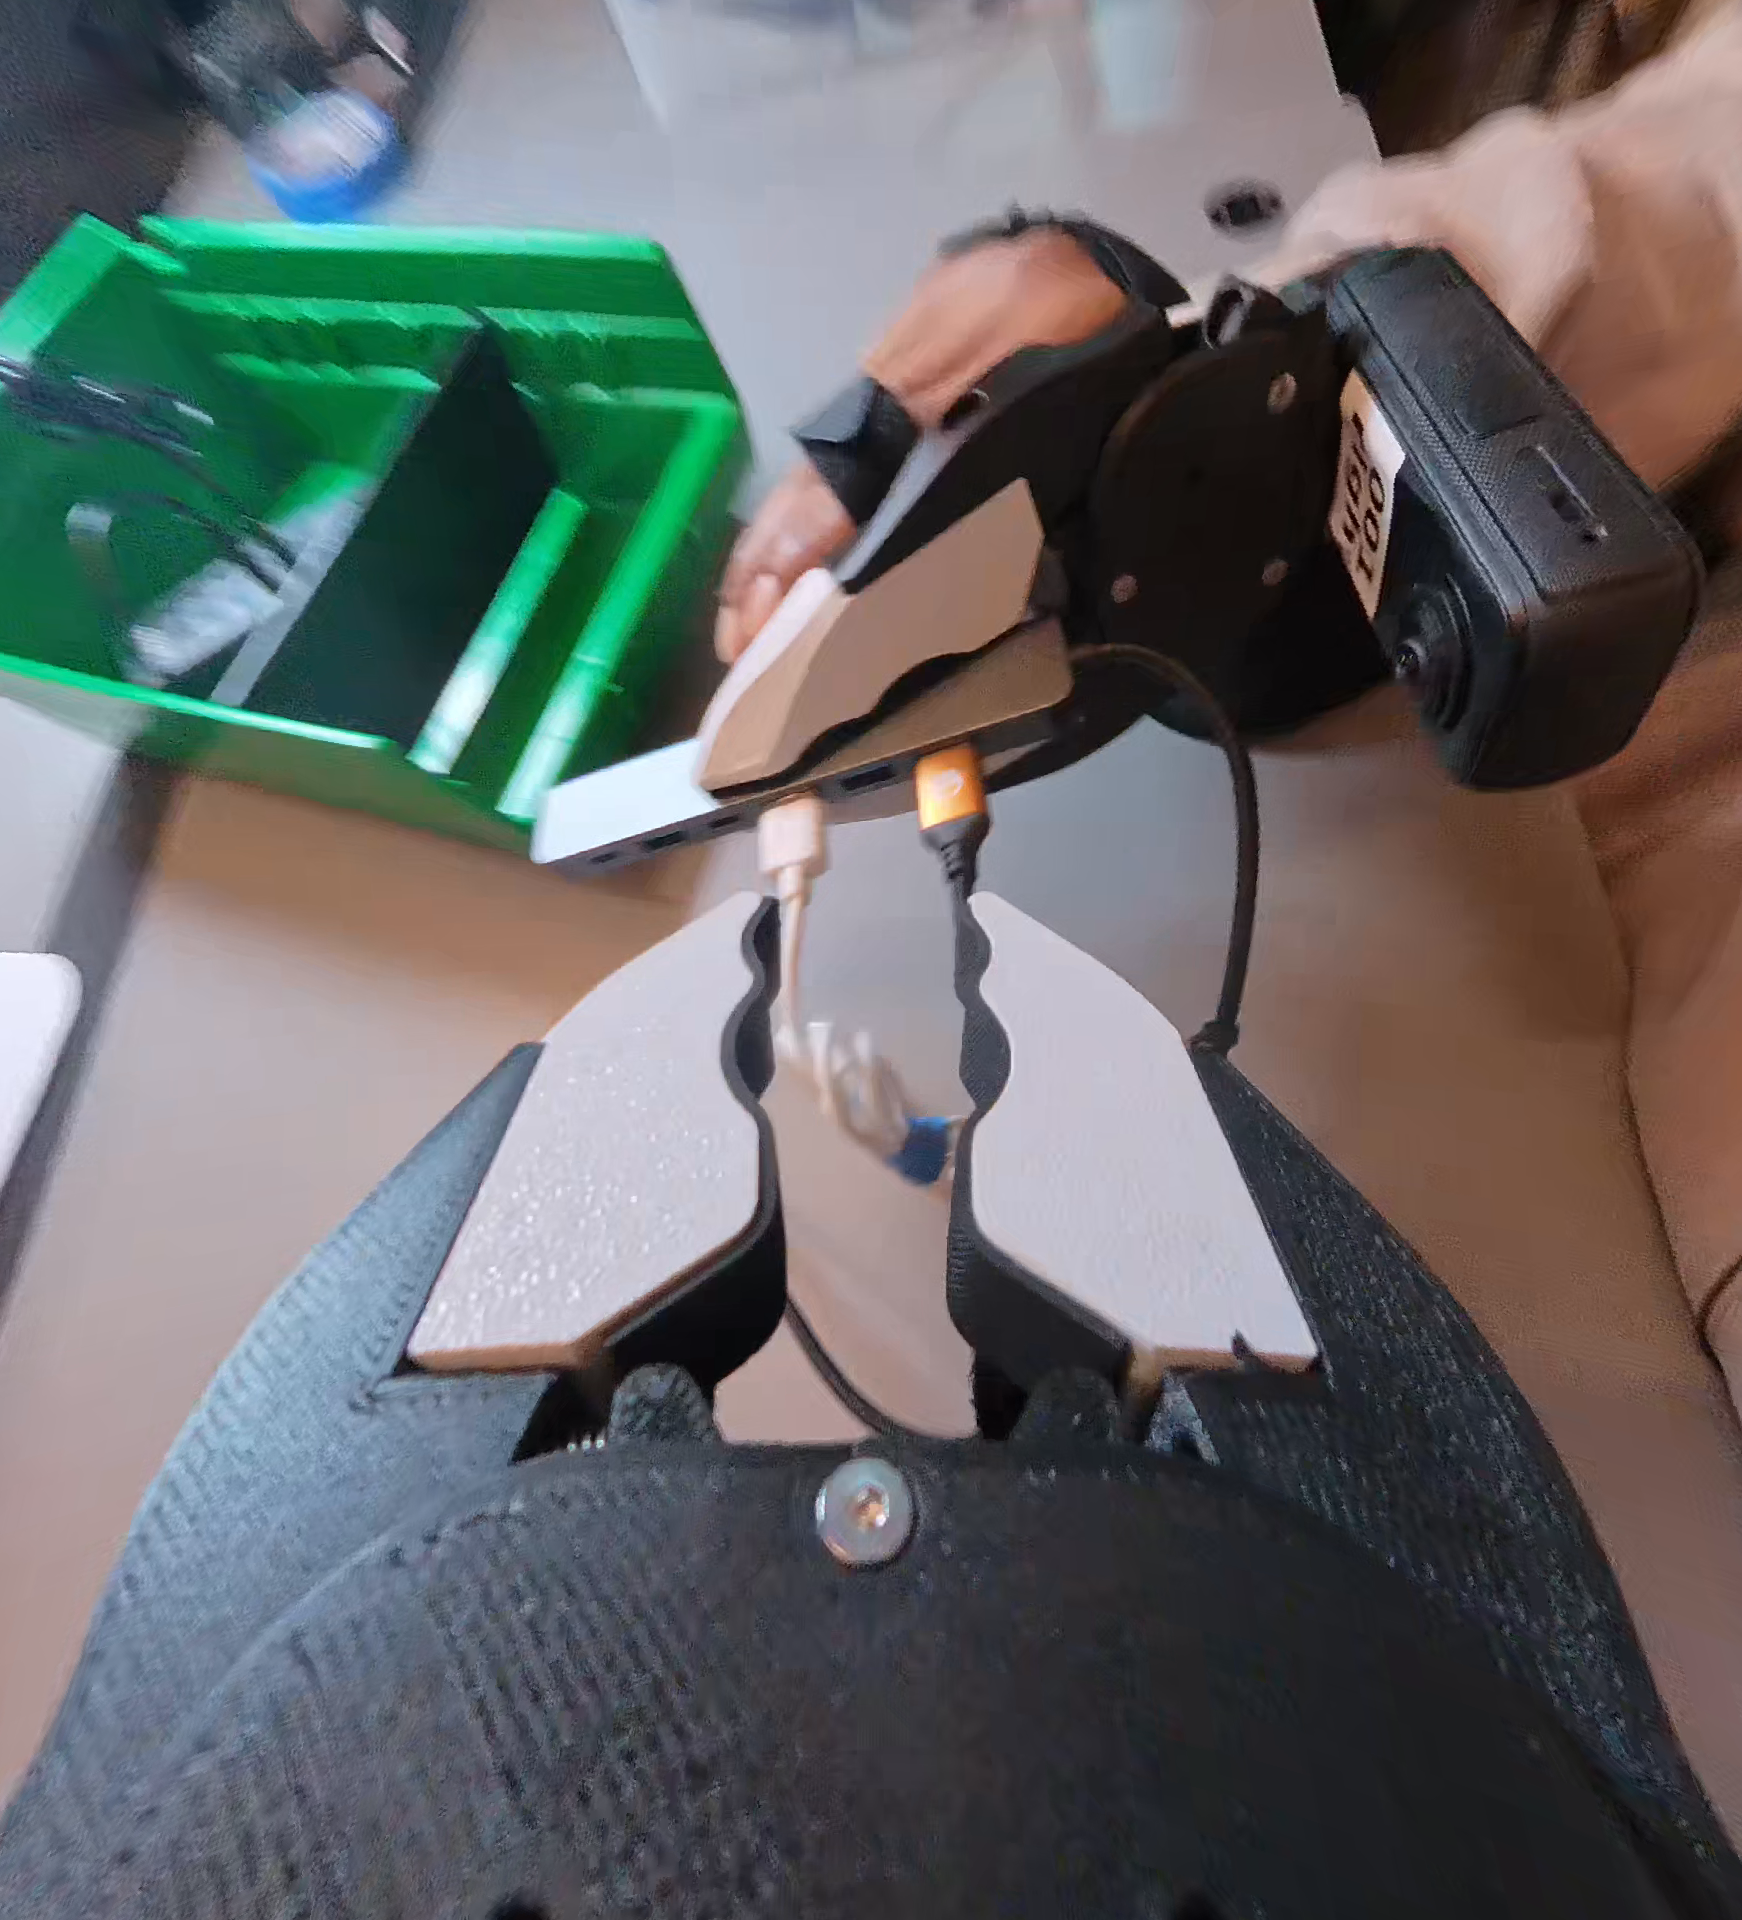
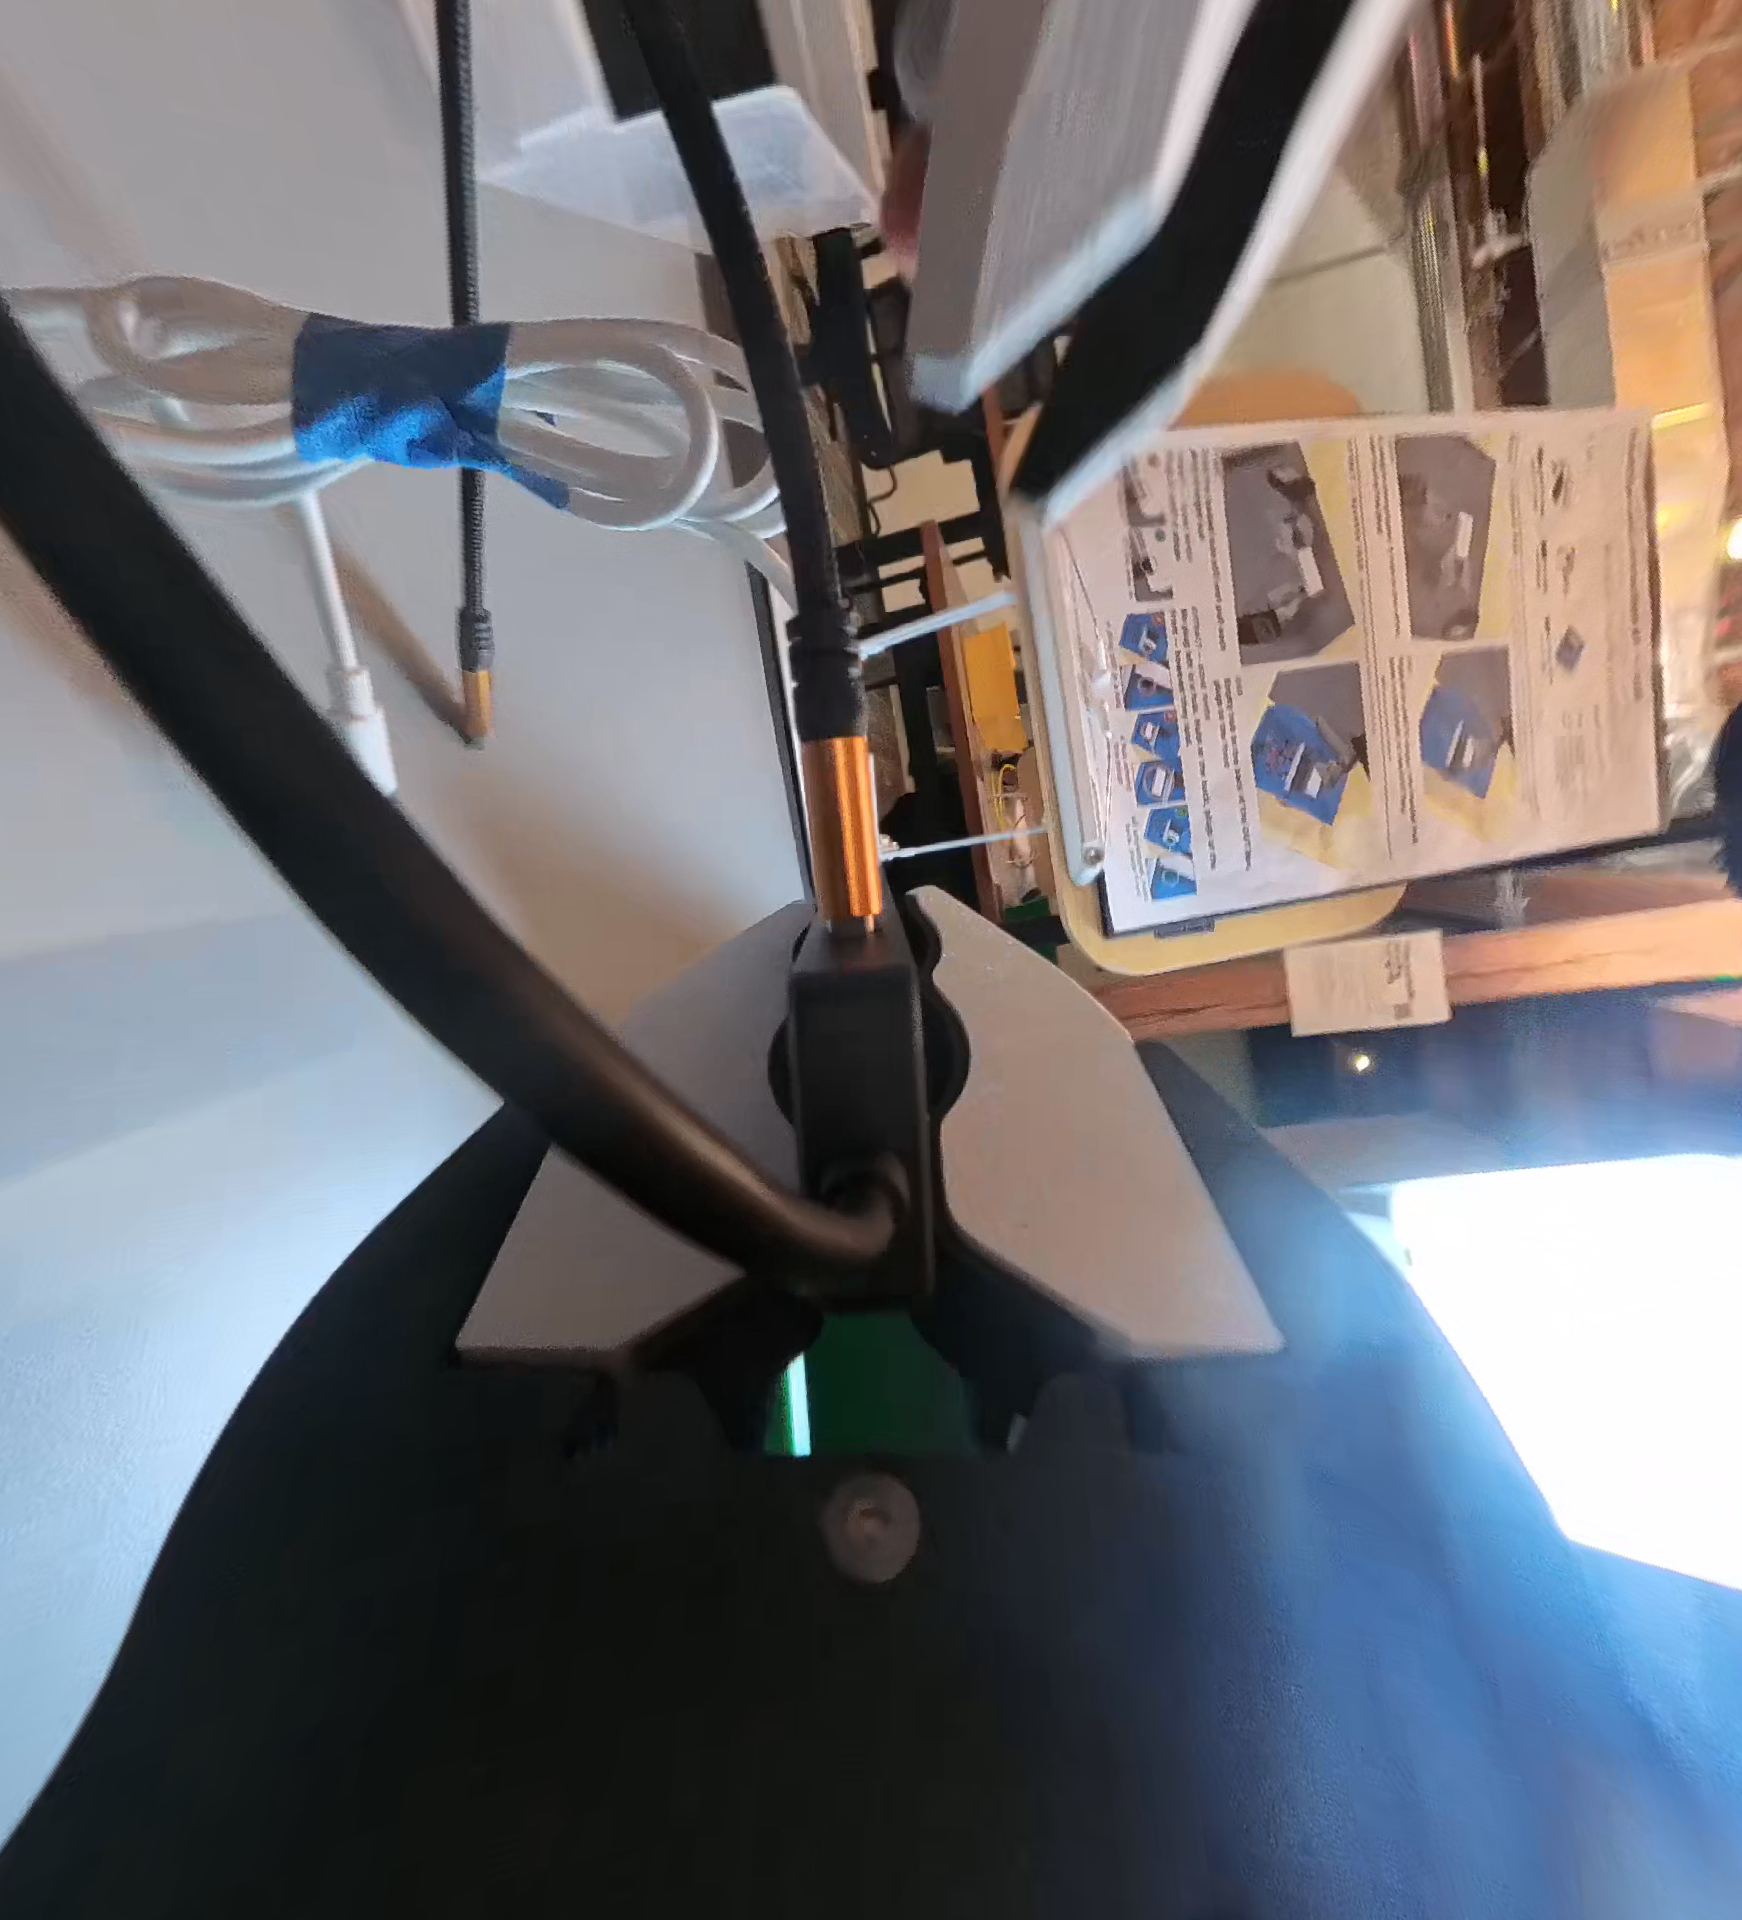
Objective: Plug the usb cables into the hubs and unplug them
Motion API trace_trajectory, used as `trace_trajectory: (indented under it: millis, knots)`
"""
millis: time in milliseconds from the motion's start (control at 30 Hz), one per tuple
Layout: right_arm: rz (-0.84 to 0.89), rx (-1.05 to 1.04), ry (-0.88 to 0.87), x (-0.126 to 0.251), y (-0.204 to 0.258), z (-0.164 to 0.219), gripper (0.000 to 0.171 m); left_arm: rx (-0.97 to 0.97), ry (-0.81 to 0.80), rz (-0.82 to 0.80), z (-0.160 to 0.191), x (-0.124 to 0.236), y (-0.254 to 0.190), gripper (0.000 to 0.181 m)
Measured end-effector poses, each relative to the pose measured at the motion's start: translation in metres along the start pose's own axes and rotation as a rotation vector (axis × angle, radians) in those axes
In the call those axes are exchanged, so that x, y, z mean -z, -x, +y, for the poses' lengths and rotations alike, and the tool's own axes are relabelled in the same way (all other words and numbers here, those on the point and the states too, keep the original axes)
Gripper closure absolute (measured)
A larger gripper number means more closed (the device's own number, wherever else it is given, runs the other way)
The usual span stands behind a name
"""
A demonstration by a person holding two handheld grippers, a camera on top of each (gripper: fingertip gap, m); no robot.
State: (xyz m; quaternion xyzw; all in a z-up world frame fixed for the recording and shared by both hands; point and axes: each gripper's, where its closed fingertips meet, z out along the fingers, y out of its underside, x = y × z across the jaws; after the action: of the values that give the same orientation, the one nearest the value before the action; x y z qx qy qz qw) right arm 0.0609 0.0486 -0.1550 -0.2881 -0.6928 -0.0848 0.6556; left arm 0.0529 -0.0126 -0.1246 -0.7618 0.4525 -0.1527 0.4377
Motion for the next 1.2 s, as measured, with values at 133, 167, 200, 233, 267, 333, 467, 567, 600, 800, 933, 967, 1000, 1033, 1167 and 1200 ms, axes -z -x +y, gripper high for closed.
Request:
trace_trajectory:
  millis: [133, 167, 200, 233, 267, 333, 467, 567, 600, 800, 933, 967, 1000, 1033, 1167, 1200]
  knots:
    - [0.069, -0.254, -0.038, 0.018, -0.053, 0.015, 0.160, 0.037, -0.310, -0.299, -0.013, 0.074, 0.044, 0.155]
    - [0.077, -0.339, -0.053, 0.024, -0.072, 0.019, 0.160, 0.057, -0.367, -0.360, -0.008, 0.092, 0.052, 0.155]
    - [0.072, -0.417, -0.050, 0.028, -0.090, 0.026, 0.159, 0.088, -0.398, -0.399, 0.002, 0.105, 0.058, 0.155]
    - [0.078, -0.473, -0.039, 0.031, -0.110, 0.035, 0.158, 0.132, -0.401, -0.421, 0.016, 0.113, 0.062, 0.155]
    - [0.097, -0.501, -0.015, 0.033, -0.131, 0.047, 0.159, 0.182, -0.391, -0.424, 0.031, 0.116, 0.063, 0.154]
    - [0.108, -0.490, 0.111, 0.027, -0.166, 0.079, 0.159, 0.268, -0.376, -0.391, 0.057, 0.112, 0.059, 0.151]
    - [0.102, -0.341, 0.399, -0.006, -0.211, 0.153, 0.157, 0.363, -0.401, -0.373, 0.091, 0.097, 0.050, 0.150]
    - [0.057, -0.197, 0.689, -0.038, -0.210, 0.222, 0.158, 0.397, -0.374, -0.328, 0.104, 0.083, 0.043, 0.156]
    - [0.039, -0.174, 0.744, -0.050, -0.202, 0.240, 0.160, 0.384, -0.360, -0.332, 0.106, 0.081, 0.042, 0.156]
    - [-0.194, 0.111, 0.945, -0.106, -0.118, 0.296, 0.159, 0.363, -0.321, -0.342, 0.115, 0.074, 0.036, 0.152]
    - [-0.388, 0.212, 0.904, -0.122, -0.068, 0.292, 0.158, 0.355, -0.290, -0.338, 0.120, 0.069, 0.033, 0.149]
    - [-0.425, 0.174, 0.878, -0.123, -0.060, 0.288, 0.156, 0.352, -0.283, -0.333, 0.121, 0.067, 0.031, 0.149]
    - [-0.449, 0.152, 0.864, -0.123, -0.056, 0.286, 0.152, 0.348, -0.272, -0.329, 0.122, 0.065, 0.030, 0.148]
    - [-0.479, 0.138, 0.850, -0.121, -0.054, 0.284, 0.153, 0.345, -0.262, -0.326, 0.123, 0.063, 0.029, 0.147]
    - [-0.634, -0.152, 0.805, -0.106, -0.043, 0.271, 0.129, 0.344, -0.232, -0.309, 0.127, 0.055, 0.026, 0.145]
    - [-0.675, -0.243, 0.768, -0.101, -0.043, 0.263, 0.120, 0.344, -0.228, -0.306, 0.128, 0.054, 0.025, 0.145]
